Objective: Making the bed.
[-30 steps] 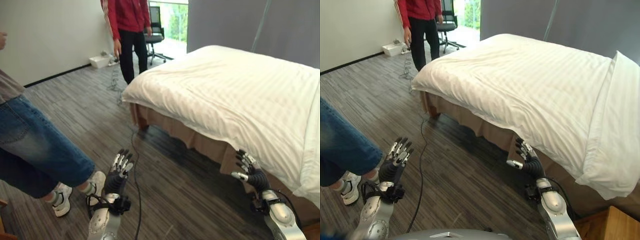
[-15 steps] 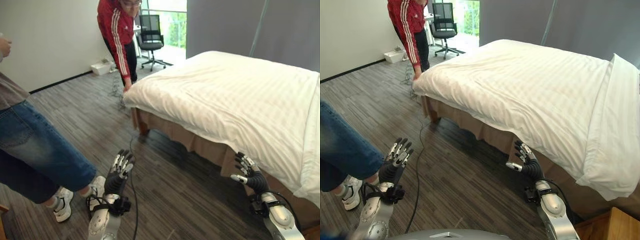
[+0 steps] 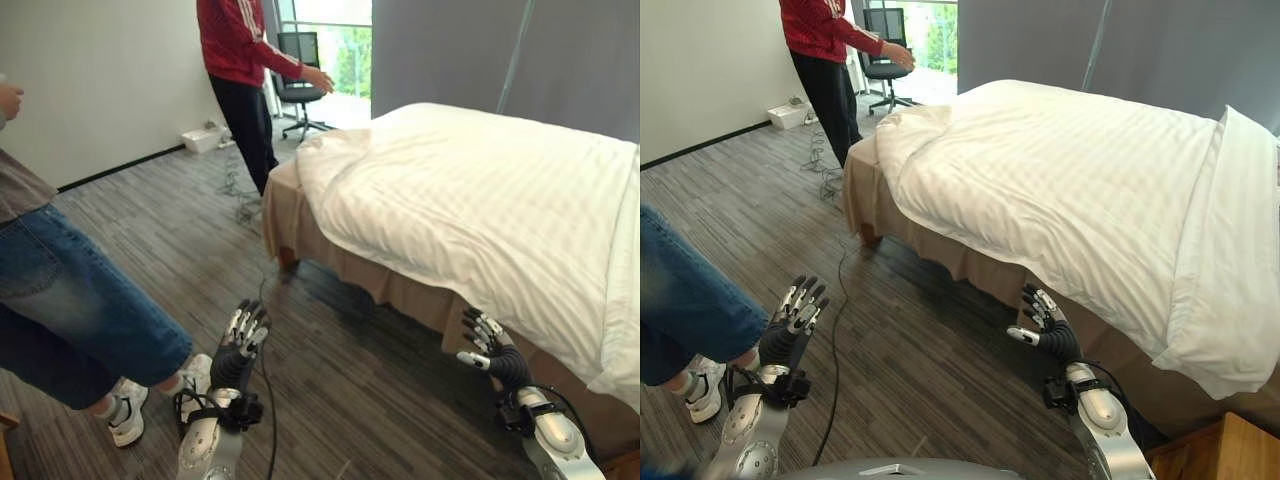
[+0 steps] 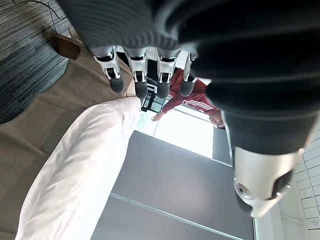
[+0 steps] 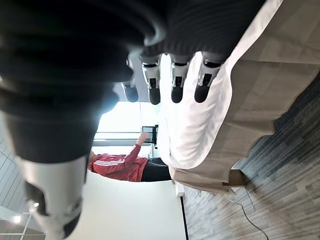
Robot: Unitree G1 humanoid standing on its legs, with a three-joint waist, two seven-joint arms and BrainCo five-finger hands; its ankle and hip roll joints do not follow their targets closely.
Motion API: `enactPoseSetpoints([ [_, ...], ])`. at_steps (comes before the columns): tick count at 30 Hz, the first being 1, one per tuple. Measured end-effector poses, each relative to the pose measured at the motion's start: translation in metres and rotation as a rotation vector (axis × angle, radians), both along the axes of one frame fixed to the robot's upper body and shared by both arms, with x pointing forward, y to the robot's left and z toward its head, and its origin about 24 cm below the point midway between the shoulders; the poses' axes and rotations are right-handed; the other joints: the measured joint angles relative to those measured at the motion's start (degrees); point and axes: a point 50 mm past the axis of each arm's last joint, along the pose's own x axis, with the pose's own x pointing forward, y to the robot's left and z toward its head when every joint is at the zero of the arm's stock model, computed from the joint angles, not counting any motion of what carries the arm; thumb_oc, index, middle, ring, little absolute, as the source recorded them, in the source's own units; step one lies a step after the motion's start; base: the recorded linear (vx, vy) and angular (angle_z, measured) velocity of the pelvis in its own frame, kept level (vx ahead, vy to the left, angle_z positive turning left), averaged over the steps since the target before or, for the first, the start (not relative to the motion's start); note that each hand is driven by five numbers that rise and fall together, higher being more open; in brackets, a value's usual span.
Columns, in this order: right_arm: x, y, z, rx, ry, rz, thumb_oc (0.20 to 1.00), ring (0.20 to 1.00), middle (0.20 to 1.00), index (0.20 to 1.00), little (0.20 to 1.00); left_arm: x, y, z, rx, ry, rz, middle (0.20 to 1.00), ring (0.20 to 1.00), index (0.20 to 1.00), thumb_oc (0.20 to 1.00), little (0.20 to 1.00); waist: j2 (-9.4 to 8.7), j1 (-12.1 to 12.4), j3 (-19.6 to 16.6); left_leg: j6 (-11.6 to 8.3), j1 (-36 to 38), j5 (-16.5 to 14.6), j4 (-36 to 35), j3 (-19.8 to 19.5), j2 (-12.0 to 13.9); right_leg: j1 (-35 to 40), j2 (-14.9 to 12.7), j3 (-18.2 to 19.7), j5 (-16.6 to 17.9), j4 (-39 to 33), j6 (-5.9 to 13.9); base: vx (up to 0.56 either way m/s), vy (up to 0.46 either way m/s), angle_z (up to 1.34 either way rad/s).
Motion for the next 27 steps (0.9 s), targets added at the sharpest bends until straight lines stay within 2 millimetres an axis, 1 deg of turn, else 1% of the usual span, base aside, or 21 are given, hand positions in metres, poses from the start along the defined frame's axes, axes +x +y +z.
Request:
enactPoseSetpoints([
  [9, 0.0, -0.001, 0.0, 0.029, 0.006, -0.011, 1.0, 1.0, 1.0, 1.0, 1.0, 0.0, -0.002, 0.0, -0.002, 0.002, -0.007, 1.0, 1.0, 1.0, 1.0, 1.0, 0.12, -0.02, 0.06, -0.07, 0.06, -0.07, -0.01, 0.06, 0.0, -0.03, 0.0, 0.16, -0.02, 0.06, 0.0, 0.0, -0.004, -0.01],
  [10, 0.005, -0.001, 0.006, 0.055, -0.006, -0.02, 1.0, 1.0, 1.0, 1.0, 1.0, 0.006, -0.001, 0.002, 0.04, 0.019, -0.016, 1.0, 1.0, 1.0, 1.0, 1.0, 0.2, 0.21, 0.22, -0.14, -0.28, -0.09, 0.01, 1.23, 0.26, -0.04, -0.02, -0.59, 0.03, -0.05, -0.02, 0.02, -0.038, -0.05],
  [13, 0.017, -0.003, 0.028, 0.048, -0.099, -0.031, 1.0, 1.0, 1.0, 1.0, 1.0, 0.014, 0.002, 0.007, 0.081, 0.012, -0.023, 1.0, 1.0, 1.0, 1.0, 1.0, 0.28, 0.07, 0.26, -0.15, -0.58, -0.07, 0.01, 1.25, 0.38, 0.0, -0.19, -1.84, 0.14, -0.2, -0.13, 0.02, -0.004, 0.03],
  [15, 0.022, -0.007, 0.034, 0.036, -0.127, -0.051, 1.0, 1.0, 1.0, 1.0, 1.0, 0.016, 0.002, 0.008, 0.098, 0.008, -0.027, 1.0, 1.0, 1.0, 1.0, 1.0, 0.32, 0.09, 0.28, -0.18, -0.58, -0.09, 0.0, 1.08, 0.4, 0.2, -0.16, -2.13, 0.18, -0.27, -0.05, 0.04, -0.004, 0.09],
  [17, 0.023, -0.02, 0.041, -0.04, -0.153, -0.08, 1.0, 1.0, 1.0, 1.0, 1.0, 0.016, 0.001, 0.008, 0.103, 0.011, -0.03, 1.0, 1.0, 1.0, 1.0, 1.0, 0.35, -0.04, 0.92, -0.18, -0.45, -0.07, 0.01, -0.24, 0.17, 1.18, -0.4, -3.53, 0.11, -0.7, 0.05, 0.04, 0.004, 0.29],
  [19, 0.024, -0.029, 0.045, -0.06, -0.171, -0.119, 1.0, 1.0, 1.0, 1.0, 1.0, 0.016, 0.002, 0.009, 0.105, 0.008, -0.03, 1.0, 1.0, 1.0, 1.0, 1.0, 0.31, 0.2, 2.05, -0.18, 0.1, -0.06, 0.03, -0.53, 0.1, 2.04, -0.47, -3.92, -0.07, -0.66, 0.23, -0.01, 0.018, 0.22],
  [20, 0.025, -0.033, 0.048, -0.064, -0.182, -0.138, 1.0, 1.0, 1.0, 1.0, 1.0, 0.016, 0.002, 0.009, 0.109, 0.007, -0.031, 1.0, 1.0, 1.0, 1.0, 1.0, 0.46, 0.23, 2.73, -0.17, 0.07, -0.07, 0.03, -1.53, -0.03, 2.13, -0.61, -4.72, -0.58, -0.05, 0.21, -0.03, 0.004, 0.26],
  [22, 0.026, -0.038, 0.051, -0.069, -0.193, -0.16, 1.0, 1.0, 1.0, 1.0, 1.0, 0.02, 0.002, 0.013, 0.11, -0.011, -0.03, 1.0, 1.0, 1.0, 1.0, 1.0, 0.61, 0.11, 4.18, -0.02, 0.22, 0.03, 0.15, -2.01, -0.07, 1.51, -0.77, -5.32, -2.0, 2.53, 0.2, -0.05, -0.053, 0.31],
  [23, 0.027, -0.037, 0.052, -0.066, -0.199, -0.161, 1.0, 1.0, 1.0, 1.0, 1.0, 0.024, 0.003, 0.021, 0.11, -0.043, -0.021, 1.0, 1.0, 1.0, 1.0, 1.0, 0.51, 0.34, 5.03, -0.24, -0.5, 0.25, 1.63, -2.84, -0.1, 0.87, -0.55, -5.66, -3.03, 4.23, 0.14, -0.09, -0.107, 0.36],
  [24, 0.029, -0.035, 0.053, -0.063, -0.204, -0.152, 1.0, 1.0, 1.0, 1.0, 1.0, 0.028, 0.003, 0.03, 0.112, -0.085, -0.021, 1.0, 1.0, 1.0, 1.0, 1.0, -0.08, 0.09, 5.96, -0.97, -2.32, -0.5, 5.08, -3.7, -0.09, 0.47, -0.74, -5.93, -4.01, 5.15, -0.67, -0.14, -0.118, 0.55],
  [25, 0.031, -0.034, 0.055, -0.063, -0.216, -0.147, 1.0, 1.0, 1.0, 1.0, 1.0, 0.04, 0.001, 0.048, 0.116, -0.168, -0.03, 1.0, 1.0, 1.0, 1.0, 1.0, -1.12, 0.38, 7.3, -1.4, -5.89, -1.78, 10.91, -3.67, -0.02, 0.02, -1.21, -7.3, -4.22, 5.96, -1.2, -0.16, -0.089, 0.65],
  [26, 0.033, -0.033, 0.057, -0.061, -0.226, -0.145, 1.0, 1.0, 1.0, 1.0, 1.0, 0.046, 0.0, 0.055, 0.12, -0.202, -0.036, 1.0, 1.0, 1.0, 1.0, 1.0, -1.51, 0.49, 8.28, -1.74, -7.49, -2.09, 13.64, -3.67, 0.08, 0.01, -1.28, -8.27, -4.25, 6.32, -1.38, -0.1, -0.056, 0.6],
  [27, 0.036, -0.033, 0.06, -0.06, -0.241, -0.142, 1.0, 1.0, 1.0, 1.0, 1.0, 0.052, -0.001, 0.061, 0.121, -0.229, -0.042, 1.0, 1.0, 1.0, 1.0, 1.0, -1.56, 0.96, 9.36, -2.0, -9.74, -1.89, 17.38, -3.61, -0.12, -0.96, -0.41, -8.78, -5.25, 7.88, -2.21, 0.01, -0.002, 0.65],
])
